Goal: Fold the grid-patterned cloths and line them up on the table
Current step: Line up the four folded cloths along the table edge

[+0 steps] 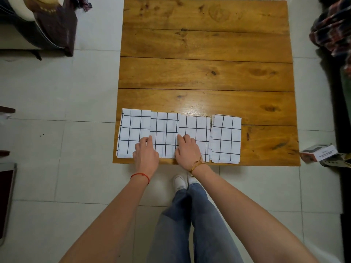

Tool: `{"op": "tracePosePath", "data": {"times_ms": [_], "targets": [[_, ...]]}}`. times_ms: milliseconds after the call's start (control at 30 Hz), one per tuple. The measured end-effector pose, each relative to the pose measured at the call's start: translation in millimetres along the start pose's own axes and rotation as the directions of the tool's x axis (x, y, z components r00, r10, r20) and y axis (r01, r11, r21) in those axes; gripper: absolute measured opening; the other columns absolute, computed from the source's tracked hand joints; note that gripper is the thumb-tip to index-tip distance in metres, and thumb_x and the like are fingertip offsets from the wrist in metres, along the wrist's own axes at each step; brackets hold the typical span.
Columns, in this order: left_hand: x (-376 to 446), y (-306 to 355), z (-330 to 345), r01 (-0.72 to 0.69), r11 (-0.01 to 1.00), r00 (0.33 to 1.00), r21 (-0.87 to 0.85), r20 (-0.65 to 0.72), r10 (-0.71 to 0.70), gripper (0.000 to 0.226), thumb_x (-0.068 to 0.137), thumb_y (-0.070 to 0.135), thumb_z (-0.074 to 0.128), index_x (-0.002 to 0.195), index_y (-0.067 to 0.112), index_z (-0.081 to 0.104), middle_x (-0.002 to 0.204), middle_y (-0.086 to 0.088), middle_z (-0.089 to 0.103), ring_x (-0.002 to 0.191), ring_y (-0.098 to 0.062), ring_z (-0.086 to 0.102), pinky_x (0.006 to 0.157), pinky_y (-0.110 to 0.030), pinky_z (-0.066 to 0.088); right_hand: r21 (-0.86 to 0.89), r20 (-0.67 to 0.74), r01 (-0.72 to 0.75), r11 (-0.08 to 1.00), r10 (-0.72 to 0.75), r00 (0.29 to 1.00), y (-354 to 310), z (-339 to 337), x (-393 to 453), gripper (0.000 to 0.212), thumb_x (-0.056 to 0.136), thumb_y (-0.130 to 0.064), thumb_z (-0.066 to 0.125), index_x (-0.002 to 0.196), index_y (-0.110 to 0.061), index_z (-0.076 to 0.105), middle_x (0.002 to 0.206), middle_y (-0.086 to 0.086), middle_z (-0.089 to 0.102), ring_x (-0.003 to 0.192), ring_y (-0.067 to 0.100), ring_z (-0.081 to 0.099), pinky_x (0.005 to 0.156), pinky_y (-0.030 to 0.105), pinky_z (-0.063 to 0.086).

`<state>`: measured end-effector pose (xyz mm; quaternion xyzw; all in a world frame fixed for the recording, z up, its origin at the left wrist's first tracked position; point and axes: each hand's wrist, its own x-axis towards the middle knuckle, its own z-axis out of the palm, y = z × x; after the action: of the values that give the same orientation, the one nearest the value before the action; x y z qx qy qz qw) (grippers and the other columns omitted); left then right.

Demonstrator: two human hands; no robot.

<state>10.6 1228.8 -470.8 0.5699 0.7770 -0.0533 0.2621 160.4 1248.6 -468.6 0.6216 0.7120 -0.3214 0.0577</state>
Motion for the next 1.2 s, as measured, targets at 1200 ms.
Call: {"op": "tracePosePath", "data": {"times_ms": [1200], "targets": [[37.1,-100.7,-51.5,-0.019,1.000,0.996,0.024,0.088,0.017,0.059,0.091,0.015,0.050,0.147,0.014,0.032,0.152,-0.006,0.028,0.127,-0.028,0.038,0.098,-0.041,0.043,0.094,0.101,0.084,0.992,-0.094,0.991,-91.2,13.3,36.8,0.046,0.094,-0.017,0.041,0.140,-0.012,0.037,0.129,0.014,0.045,0.110,0.032,0.046,0.093,0.040,0.042]]}}
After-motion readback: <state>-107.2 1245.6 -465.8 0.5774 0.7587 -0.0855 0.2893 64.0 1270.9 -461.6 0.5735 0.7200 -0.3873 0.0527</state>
